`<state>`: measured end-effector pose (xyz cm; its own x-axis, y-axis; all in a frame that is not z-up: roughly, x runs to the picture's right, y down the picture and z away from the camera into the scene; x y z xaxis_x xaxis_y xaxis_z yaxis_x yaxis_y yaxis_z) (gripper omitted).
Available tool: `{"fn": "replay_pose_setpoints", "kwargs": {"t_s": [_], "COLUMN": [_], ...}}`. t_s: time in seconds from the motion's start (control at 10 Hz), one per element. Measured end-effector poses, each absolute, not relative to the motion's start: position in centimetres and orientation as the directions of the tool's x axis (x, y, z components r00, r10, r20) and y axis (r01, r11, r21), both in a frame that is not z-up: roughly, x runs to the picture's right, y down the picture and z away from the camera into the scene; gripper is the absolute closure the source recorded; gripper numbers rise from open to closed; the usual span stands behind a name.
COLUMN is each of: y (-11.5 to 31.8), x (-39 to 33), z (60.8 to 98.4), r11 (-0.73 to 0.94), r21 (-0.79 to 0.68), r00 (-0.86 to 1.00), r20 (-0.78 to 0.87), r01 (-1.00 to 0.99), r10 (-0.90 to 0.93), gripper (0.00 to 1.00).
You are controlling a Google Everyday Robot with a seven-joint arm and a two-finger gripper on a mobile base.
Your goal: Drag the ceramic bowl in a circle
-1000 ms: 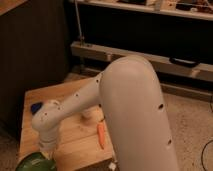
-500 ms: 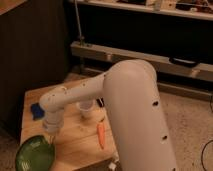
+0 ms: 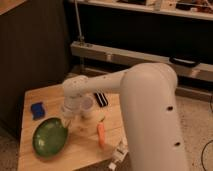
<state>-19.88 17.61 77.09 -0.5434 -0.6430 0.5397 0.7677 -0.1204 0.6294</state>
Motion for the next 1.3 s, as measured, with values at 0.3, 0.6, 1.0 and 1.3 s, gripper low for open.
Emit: {"fn": "replay_pose_setpoints", "kwargs": {"t_s": [0.3, 0.6, 1.0, 1.3], "y": [17.7, 21.2, 27.2, 27.8], "x": [-16.2, -15.4, -18.8, -22.6], "z": [76.3, 73.9, 70.7, 70.0], "r11": [-0.148, -0.206, -0.286, -0.301], "r21": [0.590, 0.591, 0.658, 0.700], "r00": [-0.526, -0.572, -0.687, -0.731], "r20": [0.543, 0.539, 0.497, 0.461], "r01": [0.793, 0.780, 0.697, 0.648], "r10": [-0.654, -0.618, -0.530, -0.503], "gripper": [0.86, 0.86, 0.86, 0.86]}}
